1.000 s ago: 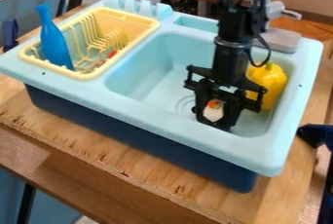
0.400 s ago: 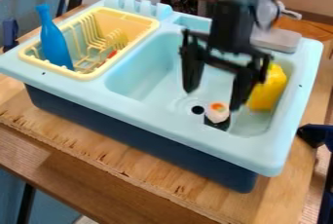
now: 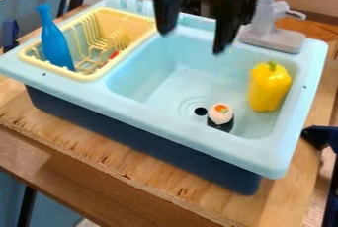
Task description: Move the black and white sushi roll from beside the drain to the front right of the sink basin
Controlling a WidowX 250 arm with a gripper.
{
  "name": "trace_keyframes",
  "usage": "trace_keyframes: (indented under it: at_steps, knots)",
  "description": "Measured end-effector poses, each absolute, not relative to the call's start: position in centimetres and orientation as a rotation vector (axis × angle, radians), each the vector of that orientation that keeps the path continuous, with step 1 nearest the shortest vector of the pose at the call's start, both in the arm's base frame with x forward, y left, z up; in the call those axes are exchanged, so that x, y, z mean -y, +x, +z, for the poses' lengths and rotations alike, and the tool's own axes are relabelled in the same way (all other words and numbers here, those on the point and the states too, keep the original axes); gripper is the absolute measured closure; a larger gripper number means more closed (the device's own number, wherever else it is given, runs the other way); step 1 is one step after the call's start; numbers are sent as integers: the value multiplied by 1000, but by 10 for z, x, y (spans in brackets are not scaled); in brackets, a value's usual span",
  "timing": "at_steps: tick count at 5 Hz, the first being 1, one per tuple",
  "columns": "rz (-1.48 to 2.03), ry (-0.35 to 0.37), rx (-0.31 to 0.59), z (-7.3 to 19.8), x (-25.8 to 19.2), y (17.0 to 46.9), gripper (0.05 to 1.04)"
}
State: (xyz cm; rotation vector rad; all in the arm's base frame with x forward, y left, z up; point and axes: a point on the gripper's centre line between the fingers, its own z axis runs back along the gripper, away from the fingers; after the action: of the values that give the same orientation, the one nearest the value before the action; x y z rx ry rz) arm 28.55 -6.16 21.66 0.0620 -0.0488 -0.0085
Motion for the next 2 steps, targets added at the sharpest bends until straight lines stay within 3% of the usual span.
trace_keyframes:
  at_steps: [2]
  knots:
    - [-7, 62, 48, 218, 63, 284, 83]
